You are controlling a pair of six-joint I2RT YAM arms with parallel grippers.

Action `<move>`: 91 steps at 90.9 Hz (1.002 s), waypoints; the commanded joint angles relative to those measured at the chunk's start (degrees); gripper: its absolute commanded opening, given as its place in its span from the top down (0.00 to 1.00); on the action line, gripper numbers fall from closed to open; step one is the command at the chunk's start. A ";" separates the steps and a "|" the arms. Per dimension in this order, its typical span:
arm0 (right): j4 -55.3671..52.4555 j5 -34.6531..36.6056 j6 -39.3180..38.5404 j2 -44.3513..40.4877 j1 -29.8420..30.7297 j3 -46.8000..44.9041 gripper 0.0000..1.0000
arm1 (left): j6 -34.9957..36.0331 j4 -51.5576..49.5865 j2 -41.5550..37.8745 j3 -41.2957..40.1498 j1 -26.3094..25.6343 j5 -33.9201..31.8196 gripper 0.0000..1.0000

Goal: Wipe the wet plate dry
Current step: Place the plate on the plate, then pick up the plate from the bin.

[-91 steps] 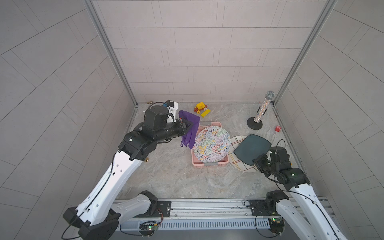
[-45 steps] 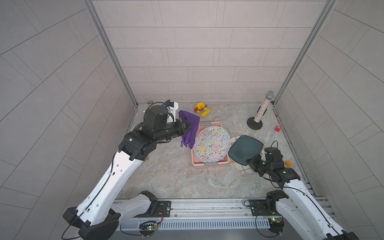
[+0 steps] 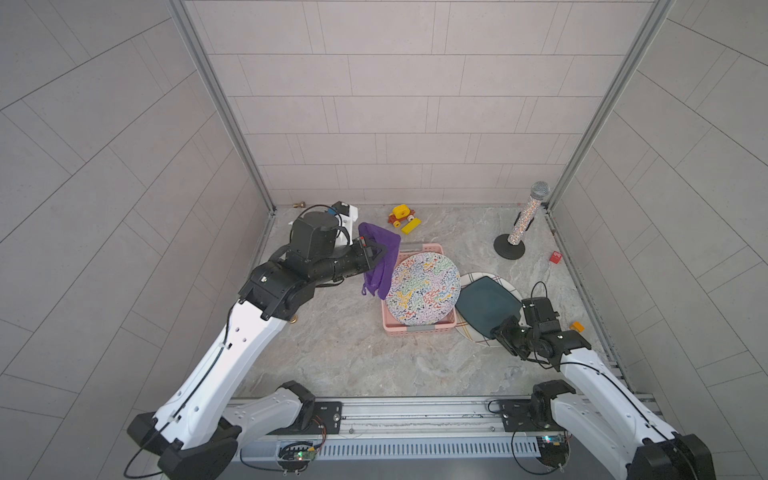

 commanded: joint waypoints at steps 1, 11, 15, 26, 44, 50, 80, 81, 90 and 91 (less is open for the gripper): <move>-4.84 2.57 -2.68 -1.55 0.28 0.72 0.58 | 1.09 0.07 -0.66 -1.27 0.26 -0.54 1.00; -7.66 3.69 -3.71 -3.25 0.34 1.39 0.47 | 1.67 0.00 -0.98 -2.04 0.40 -0.74 1.00; -9.59 4.68 -4.04 -3.91 0.34 2.24 0.42 | 1.99 -0.13 -1.05 -2.26 0.49 -1.02 1.00; -14.43 6.99 -5.15 -6.69 0.28 6.40 0.39 | 4.22 -1.31 -1.00 -3.11 0.66 -2.78 1.00; -5.12 -2.33 -10.54 -6.53 0.86 19.05 0.67 | 11.60 -6.60 1.98 -6.02 1.67 -11.66 1.00; -2.56 -4.93 -12.00 -2.19 2.76 22.04 0.68 | 12.41 -6.90 3.32 -8.19 2.50 -13.53 1.00; 10.00 -1.11 -15.46 19.95 10.53 26.97 0.42 | 12.53 -4.96 14.75 -11.50 5.00 -11.61 1.00; 10.34 -1.23 -15.51 20.32 10.63 27.21 0.42 | 12.54 -4.95 15.22 -11.53 5.01 -11.60 1.00; 11.72 -1.66 -16.36 26.58 12.11 29.40 0.44 | 12.34 -4.87 19.37 -11.80 5.18 -10.57 1.00; 11.82 -1.68 -16.44 27.20 12.21 29.61 0.44 | 12.27 -4.73 19.77 -11.90 5.18 -10.42 1.00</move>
